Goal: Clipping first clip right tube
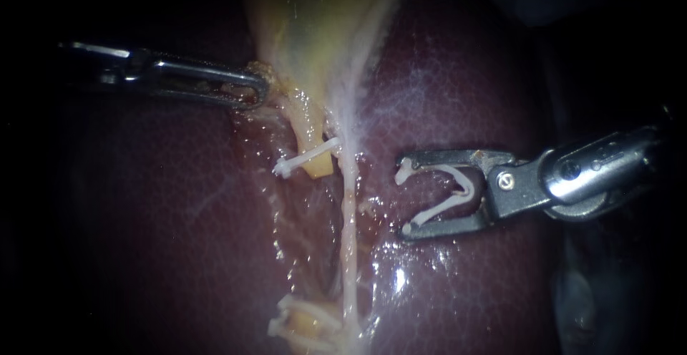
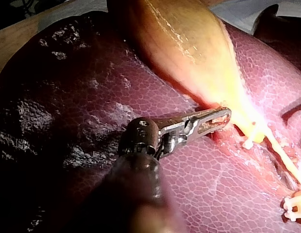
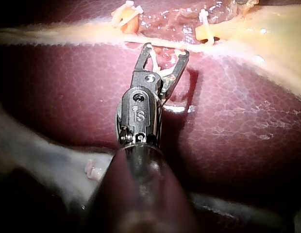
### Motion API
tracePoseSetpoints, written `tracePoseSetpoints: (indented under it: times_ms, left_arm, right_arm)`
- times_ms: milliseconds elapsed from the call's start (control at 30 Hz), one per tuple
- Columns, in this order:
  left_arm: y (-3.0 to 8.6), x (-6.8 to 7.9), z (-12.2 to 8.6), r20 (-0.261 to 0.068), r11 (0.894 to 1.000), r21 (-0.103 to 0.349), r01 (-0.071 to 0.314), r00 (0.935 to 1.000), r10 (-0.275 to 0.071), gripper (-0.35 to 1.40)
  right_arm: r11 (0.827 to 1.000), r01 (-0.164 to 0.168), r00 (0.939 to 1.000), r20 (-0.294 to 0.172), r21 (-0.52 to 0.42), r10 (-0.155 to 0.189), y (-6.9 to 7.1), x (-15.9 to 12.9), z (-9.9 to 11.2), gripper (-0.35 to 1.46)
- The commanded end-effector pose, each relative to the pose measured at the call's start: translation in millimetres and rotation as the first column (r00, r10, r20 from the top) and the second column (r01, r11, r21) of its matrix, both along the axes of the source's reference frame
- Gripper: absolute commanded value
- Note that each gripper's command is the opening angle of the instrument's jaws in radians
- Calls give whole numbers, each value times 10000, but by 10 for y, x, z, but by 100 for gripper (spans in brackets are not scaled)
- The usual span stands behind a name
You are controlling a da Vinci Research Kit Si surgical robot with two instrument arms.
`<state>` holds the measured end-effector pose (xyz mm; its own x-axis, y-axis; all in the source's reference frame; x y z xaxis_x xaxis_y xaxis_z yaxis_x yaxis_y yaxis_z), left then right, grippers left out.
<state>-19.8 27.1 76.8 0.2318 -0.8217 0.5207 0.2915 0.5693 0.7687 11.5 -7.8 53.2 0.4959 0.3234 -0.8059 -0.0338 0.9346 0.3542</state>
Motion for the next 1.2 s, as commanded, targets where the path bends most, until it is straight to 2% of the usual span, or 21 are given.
tracePoseSetpoints:
  times_ms: [33,167,267,367,500,700,833,967,1200]
  left_arm:
    - [0,0,0,0,10000,1,1,10000,-1,-35]
    - [2,2,-3,17,10000,22,-16,10000,16,-35]
    - [10,10,-13,87,9999,112,-84,9999,83,-35]
    - [23,22,-30,-20,9997,202,117,9999,-116,-35]
    - [33,35,-46,-98,9997,-56,236,9997,-236,-35]
    - [30,36,-44,-115,9997,-78,250,9996,-251,-35]
    - [30,36,-44,-115,9997,-77,251,9996,-252,-35]
    - [30,36,-44,-114,9997,-77,249,9996,-250,-35]
    - [29,36,-44,-117,9996,-83,252,9996,-253,-35]
  right_arm:
    - [10000,1,10000,-1,0,-1,0,0,0,50]
    - [10000,-1,10000,0,0,1,0,1,0,50]
    - [10000,-1,10000,0,0,1,0,1,0,50]
    - [10000,19,10000,-17,13,-19,0,1,0,50]
    - [10000,39,10000,-33,26,-39,0,1,0,50]
    - [9998,203,9997,-158,46,-202,-4,4,3,50]
    - [9975,126,9997,-235,693,-110,-11,10,11,50]
    - [9872,-96,9997,-210,1591,132,-24,20,29,49]
    - [9626,-222,9994,-197,2700,286,-41,34,62,49]
